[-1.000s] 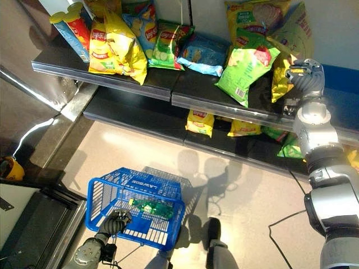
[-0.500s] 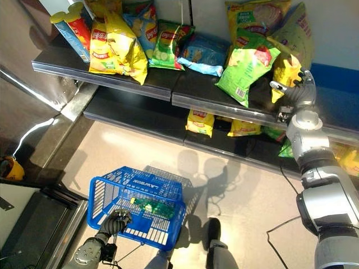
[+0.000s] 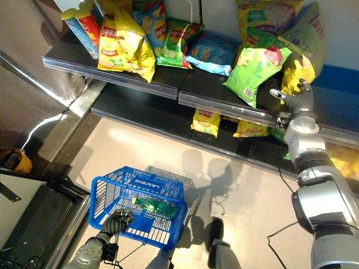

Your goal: Pick up the snacks into the basket

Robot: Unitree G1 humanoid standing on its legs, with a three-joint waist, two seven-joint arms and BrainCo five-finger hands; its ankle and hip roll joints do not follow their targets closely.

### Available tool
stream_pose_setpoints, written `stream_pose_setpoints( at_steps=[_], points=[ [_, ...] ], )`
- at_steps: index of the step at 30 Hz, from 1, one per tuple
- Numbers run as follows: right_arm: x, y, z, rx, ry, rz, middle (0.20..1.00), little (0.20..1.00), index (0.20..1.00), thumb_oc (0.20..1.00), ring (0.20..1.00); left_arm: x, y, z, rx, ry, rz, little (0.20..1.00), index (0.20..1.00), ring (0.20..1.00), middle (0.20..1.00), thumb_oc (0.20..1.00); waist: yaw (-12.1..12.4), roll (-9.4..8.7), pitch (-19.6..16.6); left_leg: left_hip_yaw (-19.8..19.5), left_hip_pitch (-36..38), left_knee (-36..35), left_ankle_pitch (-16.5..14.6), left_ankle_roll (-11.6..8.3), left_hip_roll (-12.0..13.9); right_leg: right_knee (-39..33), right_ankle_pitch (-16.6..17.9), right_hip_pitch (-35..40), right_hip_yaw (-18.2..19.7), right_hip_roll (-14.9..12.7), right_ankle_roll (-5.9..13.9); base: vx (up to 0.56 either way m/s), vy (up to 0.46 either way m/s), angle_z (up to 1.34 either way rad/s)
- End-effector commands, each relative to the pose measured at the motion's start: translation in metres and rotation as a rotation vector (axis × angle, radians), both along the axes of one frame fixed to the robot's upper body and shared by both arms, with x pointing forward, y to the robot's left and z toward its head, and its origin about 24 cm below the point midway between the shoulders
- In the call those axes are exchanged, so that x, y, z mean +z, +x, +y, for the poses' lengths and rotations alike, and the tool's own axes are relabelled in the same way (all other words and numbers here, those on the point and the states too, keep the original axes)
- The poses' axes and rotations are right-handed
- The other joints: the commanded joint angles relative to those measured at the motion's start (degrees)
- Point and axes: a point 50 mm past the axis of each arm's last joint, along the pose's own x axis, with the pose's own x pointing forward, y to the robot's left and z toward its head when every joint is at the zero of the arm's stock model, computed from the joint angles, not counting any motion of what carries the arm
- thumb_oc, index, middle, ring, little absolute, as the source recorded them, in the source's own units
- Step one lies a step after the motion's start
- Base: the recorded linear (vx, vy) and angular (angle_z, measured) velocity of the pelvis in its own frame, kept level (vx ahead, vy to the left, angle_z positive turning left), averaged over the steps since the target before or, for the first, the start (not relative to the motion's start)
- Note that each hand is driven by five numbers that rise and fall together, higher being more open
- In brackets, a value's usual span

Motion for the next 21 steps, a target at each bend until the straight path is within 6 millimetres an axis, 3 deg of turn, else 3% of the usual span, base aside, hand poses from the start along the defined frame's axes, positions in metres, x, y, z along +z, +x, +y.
stream_pose_setpoints(
  at_steps=[1, 21],
  points=[
    [0.031, -0.004, 0.003, 0.02, -0.022, -0.106, 1.0, 1.0, 1.0, 1.0, 1.0, 0.004, -0.008, 0.005, -0.021, 0.014, -0.03, 0.2, 0.2, 0.2, 0.2, 0.2, 0.6, -0.07, -2.2, -2.0, -0.1, -6.8, 4.5, -2.24, 2.8, 5.7, -11.9, 4.4, 0.6, -2.4, 7.63, 0.0, -0.046, 0.13],
    [0.042, -0.006, 0.001, 0.026, -0.01, -0.126, 1.0, 1.0, 1.0, 1.0, 1.0, 0.003, -0.009, 0.001, -0.039, 0.001, -0.021, 0.2, 0.2, 0.2, 0.2, 0.2, 2.8, 0.17, -2.1, -5.1, -0.3, -8.3, 5.9, -3.2, 3.3, 9.4, -14.6, 4.0, -3.4, -3.4, 6.83, 0.01, -0.038, 0.12]
  ],
)
